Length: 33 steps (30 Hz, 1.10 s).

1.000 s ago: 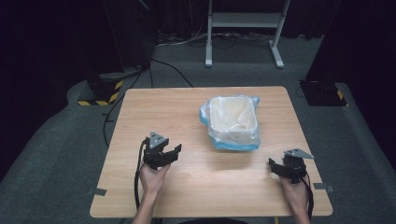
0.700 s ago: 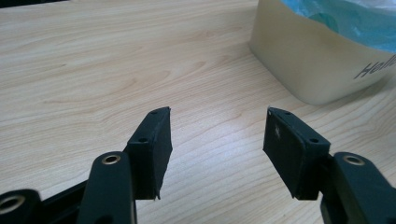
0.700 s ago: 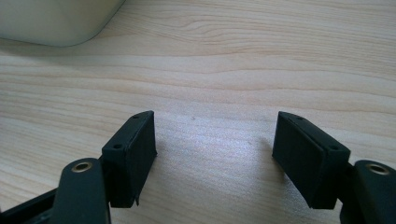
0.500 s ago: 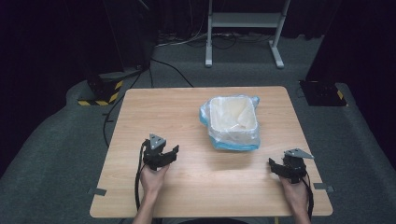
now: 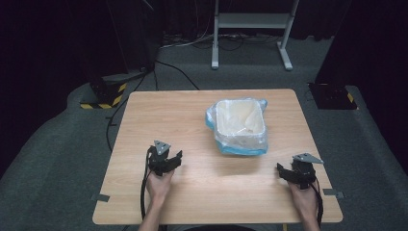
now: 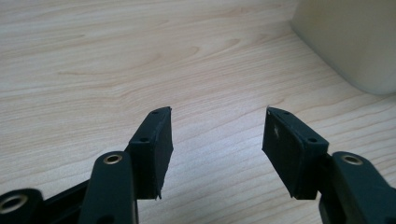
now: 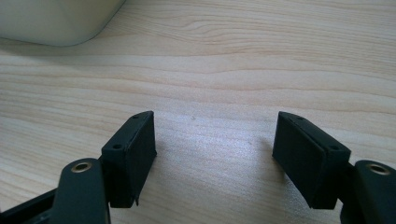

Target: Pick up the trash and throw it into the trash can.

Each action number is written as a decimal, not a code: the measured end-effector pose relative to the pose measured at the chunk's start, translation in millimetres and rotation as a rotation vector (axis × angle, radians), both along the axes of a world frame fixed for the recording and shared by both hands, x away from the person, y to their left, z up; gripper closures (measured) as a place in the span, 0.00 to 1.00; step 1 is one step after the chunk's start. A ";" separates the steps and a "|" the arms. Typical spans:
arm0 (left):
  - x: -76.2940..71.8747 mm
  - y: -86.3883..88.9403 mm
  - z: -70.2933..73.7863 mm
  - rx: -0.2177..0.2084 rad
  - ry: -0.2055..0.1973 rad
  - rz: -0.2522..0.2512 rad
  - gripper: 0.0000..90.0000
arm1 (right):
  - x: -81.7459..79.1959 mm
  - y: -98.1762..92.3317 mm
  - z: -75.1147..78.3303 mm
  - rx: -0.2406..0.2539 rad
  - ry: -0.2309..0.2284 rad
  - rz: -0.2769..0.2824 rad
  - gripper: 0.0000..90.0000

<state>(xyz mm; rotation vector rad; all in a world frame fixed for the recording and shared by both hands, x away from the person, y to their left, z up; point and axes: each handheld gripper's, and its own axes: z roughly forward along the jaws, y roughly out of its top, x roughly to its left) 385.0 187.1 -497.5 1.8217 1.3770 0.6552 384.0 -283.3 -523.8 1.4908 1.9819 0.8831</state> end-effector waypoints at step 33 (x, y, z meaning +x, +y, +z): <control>17.8 -1.4 -29.3 0.065 0.068 0.052 0.45 | -0.2 0.0 0.0 -0.002 -0.001 0.001 0.33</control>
